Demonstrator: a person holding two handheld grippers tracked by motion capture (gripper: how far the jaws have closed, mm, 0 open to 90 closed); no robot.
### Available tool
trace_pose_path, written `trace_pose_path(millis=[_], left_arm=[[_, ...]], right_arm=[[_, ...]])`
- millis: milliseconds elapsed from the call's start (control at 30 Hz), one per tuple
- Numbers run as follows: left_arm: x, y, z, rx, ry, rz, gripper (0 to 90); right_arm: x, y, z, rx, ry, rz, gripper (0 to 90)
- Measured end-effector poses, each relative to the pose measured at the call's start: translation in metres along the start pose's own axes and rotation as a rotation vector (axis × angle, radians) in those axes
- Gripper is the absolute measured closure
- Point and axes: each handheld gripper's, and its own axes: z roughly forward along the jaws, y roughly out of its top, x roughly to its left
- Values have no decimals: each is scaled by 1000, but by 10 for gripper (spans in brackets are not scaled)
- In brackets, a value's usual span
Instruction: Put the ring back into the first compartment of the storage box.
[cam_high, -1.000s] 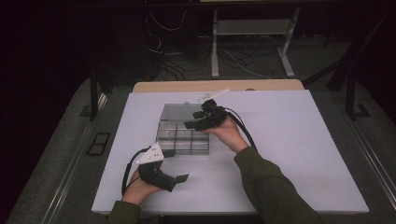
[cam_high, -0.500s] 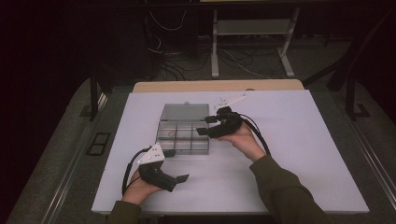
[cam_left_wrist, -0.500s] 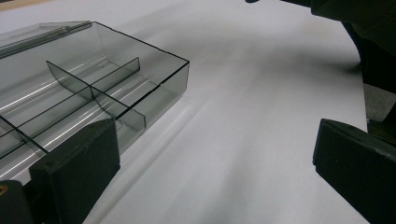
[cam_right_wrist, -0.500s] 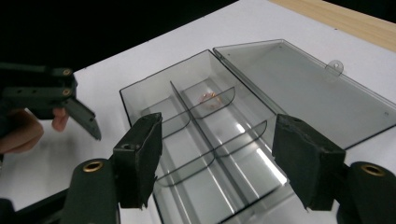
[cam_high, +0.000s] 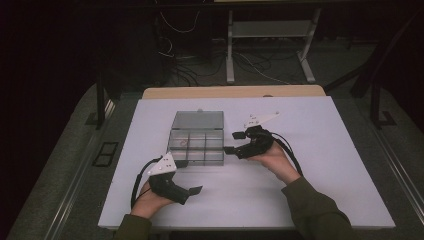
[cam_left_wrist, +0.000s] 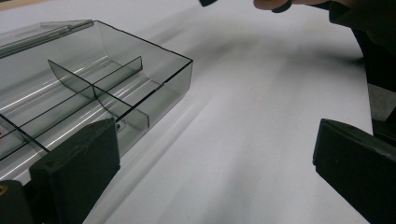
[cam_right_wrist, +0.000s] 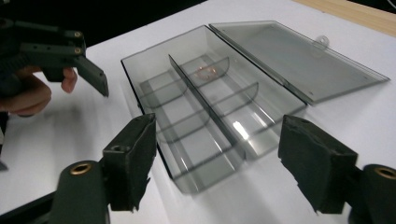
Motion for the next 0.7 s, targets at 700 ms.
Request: trace_pose_path(millis=[700], left_arm=[[-1, -2, -3, -3, 3, -3, 0]], right_arm=[[3, -47, -49, -31, -52, 25, 179]])
